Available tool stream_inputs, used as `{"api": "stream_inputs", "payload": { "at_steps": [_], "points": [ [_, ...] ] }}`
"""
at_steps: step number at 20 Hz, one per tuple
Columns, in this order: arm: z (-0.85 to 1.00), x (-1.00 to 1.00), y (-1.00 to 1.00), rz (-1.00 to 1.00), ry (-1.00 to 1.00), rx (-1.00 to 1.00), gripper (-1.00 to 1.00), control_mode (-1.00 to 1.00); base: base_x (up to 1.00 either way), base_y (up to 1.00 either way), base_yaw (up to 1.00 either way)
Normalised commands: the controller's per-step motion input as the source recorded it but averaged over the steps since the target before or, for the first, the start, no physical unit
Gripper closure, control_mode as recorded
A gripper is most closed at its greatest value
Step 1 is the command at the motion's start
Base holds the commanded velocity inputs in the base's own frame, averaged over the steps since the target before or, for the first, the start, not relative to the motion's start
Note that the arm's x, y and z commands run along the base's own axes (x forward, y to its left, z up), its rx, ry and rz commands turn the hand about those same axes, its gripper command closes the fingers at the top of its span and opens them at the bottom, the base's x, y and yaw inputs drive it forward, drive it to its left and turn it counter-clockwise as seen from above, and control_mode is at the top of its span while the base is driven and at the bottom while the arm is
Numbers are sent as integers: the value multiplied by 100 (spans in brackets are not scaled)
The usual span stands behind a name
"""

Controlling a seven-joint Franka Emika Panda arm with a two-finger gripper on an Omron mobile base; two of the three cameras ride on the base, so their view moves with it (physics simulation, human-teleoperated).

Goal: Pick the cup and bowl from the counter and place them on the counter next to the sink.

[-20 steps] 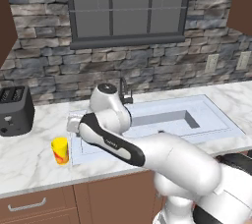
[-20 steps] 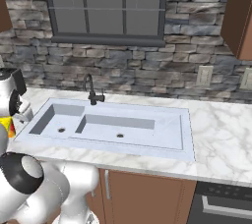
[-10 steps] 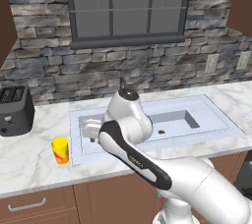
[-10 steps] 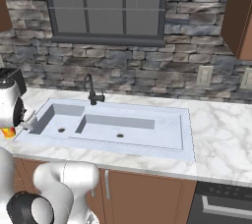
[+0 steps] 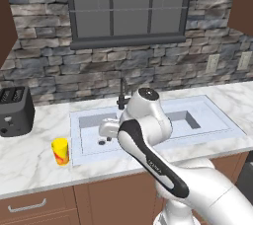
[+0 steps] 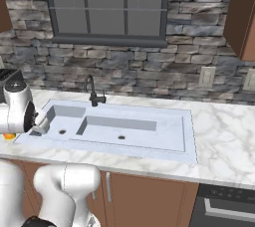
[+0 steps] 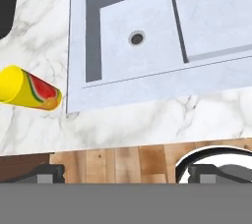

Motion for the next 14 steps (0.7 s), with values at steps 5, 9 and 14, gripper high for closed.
{"api": "stream_inputs", "payload": {
  "at_steps": [5,9,14],
  "points": [
    [15,-3,-65,0,0,-3,-100,-100,0,0,0],
    [20,-14,-77,0,0,-1,-100,-100,0,0,0],
    [23,-27,-63,0,8,0,-100,-100,0,0,0]
  ]
}}
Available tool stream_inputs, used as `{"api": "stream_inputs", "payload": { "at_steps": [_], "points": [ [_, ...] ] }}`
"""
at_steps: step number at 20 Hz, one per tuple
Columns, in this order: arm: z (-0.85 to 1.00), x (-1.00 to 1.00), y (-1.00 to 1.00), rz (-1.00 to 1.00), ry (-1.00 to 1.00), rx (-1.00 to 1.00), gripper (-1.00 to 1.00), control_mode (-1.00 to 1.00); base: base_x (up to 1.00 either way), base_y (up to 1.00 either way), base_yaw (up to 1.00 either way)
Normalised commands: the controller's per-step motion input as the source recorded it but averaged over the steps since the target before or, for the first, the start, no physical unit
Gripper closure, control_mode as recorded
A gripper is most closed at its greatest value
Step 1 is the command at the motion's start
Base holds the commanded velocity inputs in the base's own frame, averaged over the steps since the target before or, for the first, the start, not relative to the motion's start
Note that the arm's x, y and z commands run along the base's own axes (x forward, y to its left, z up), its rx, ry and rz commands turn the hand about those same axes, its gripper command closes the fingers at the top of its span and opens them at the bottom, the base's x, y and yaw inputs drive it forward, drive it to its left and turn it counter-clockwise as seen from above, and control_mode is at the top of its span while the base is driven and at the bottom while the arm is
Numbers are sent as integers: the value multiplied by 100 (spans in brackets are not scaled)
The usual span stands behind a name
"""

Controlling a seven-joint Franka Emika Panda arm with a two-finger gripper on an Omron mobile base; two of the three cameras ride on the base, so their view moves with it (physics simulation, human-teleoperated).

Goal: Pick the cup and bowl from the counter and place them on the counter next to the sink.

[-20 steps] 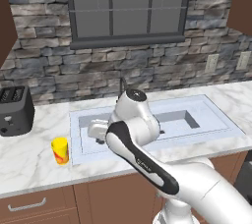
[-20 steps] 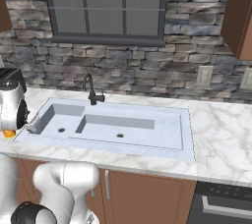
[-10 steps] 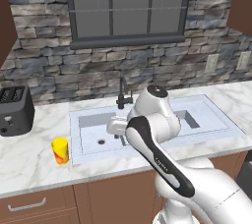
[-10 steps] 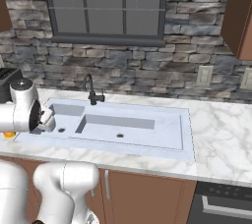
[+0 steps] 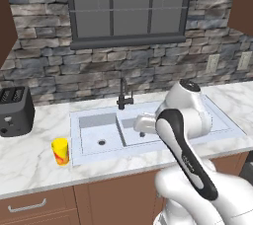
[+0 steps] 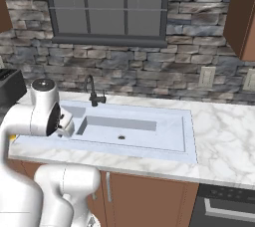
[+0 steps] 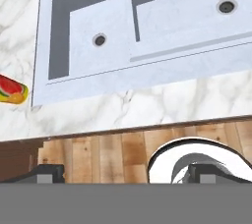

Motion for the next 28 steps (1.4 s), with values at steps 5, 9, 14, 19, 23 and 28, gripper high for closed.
{"api": "stream_inputs", "payload": {
  "at_steps": [5,9,14,19,23,28],
  "points": [
    [30,-47,-42,0,11,0,-100,-100,0,0,0],
    [48,-56,-19,1,13,0,-100,-100,0,0,0],
    [39,-45,-10,1,12,-3,-100,-100,0,0,0],
    [11,-28,-11,0,5,-10,-100,-100,0,0,0],
    [0,-11,-8,0,0,-9,-100,-100,0,0,0],
    [0,0,0,0,0,0,-100,-100,0,0,0]
  ]
}}
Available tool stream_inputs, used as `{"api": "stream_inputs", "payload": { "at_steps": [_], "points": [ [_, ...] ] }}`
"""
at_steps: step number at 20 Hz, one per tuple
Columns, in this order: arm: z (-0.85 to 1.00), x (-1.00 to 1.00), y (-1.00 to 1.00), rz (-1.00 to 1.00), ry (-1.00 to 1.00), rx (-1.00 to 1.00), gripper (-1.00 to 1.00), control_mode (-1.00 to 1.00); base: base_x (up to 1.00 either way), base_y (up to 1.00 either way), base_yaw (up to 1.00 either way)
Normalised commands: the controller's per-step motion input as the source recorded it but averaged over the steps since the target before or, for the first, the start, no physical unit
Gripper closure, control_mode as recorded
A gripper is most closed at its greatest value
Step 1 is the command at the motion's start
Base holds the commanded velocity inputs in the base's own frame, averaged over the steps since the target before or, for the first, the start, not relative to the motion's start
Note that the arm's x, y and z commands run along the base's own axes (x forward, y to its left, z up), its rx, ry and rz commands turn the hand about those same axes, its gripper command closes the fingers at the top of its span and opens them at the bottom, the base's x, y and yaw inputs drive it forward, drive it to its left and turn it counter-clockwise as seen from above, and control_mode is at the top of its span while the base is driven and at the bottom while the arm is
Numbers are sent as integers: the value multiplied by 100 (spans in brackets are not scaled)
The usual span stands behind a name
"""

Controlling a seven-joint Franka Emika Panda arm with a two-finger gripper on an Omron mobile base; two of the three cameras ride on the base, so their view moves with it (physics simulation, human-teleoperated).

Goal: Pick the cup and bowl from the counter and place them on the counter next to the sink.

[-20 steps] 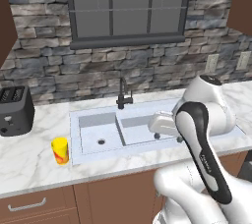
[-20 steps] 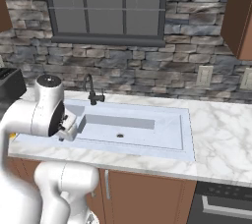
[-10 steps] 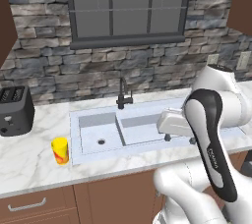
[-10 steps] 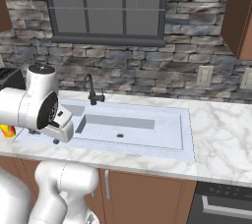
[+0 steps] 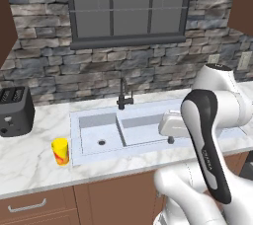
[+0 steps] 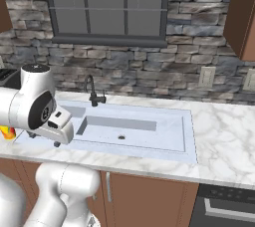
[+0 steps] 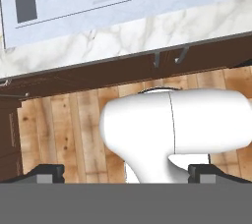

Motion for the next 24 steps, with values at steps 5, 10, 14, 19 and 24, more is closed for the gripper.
{"api": "stream_inputs", "payload": {
  "at_steps": [5,10,14,19,24],
  "points": [
    [0,0,0,0,0,0,-100,-100,0,0,0],
    [0,0,0,0,0,0,-100,-100,0,0,0],
    [0,0,0,0,0,0,-100,100,0,0,0],
    [0,0,0,0,0,0,-100,100,-19,-26,-1],
    [0,0,0,0,0,0,-100,100,-10,-64,-8]
  ]
}}
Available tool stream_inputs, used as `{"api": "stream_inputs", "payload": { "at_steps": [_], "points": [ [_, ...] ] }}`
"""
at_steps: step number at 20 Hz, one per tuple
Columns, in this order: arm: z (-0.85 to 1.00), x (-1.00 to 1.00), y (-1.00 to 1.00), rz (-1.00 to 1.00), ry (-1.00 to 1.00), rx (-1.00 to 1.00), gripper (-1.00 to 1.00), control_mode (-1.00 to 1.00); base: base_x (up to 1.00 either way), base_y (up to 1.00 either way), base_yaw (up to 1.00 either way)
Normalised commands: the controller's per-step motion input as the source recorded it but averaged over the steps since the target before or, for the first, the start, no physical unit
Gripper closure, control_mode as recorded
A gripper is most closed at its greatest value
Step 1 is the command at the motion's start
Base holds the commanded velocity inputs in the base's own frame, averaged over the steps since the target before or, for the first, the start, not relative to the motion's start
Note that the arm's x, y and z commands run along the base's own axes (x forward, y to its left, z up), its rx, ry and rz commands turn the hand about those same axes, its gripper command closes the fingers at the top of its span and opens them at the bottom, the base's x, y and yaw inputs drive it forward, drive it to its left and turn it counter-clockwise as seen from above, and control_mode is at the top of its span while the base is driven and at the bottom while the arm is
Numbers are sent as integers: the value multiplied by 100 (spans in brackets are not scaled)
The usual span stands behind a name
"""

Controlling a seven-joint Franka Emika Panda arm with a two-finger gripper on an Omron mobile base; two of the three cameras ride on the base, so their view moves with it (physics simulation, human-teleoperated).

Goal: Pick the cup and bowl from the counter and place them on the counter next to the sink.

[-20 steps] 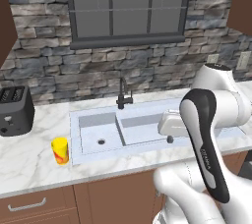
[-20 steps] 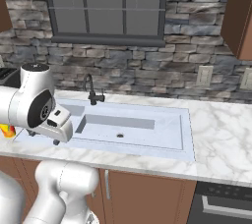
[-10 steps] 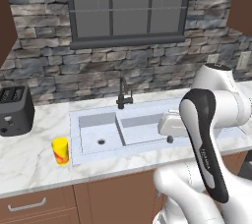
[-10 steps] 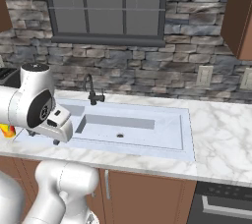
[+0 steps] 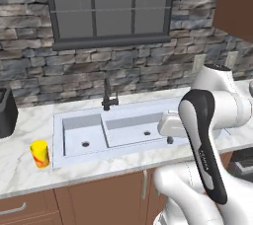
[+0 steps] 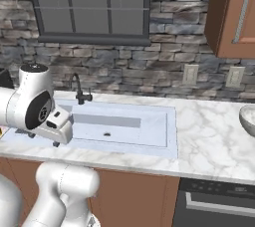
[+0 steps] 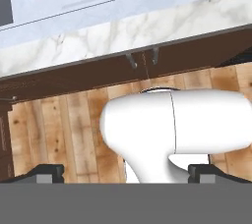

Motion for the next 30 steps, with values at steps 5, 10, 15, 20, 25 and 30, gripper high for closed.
{"api": "stream_inputs", "payload": {
  "at_steps": [5,10,15,20,25,30],
  "points": [
    [0,0,0,0,0,0,-100,100,54,-100,-1],
    [0,0,0,0,0,0,-100,100,43,-99,0],
    [0,0,0,0,0,0,-100,100,7,-75,0],
    [0,0,0,0,0,0,-100,100,-28,-25,0],
    [0,0,0,0,0,0,-100,100,-12,-41,0],
    [0,0,0,0,0,0,-100,100,-1,-65,0]
  ]
}}
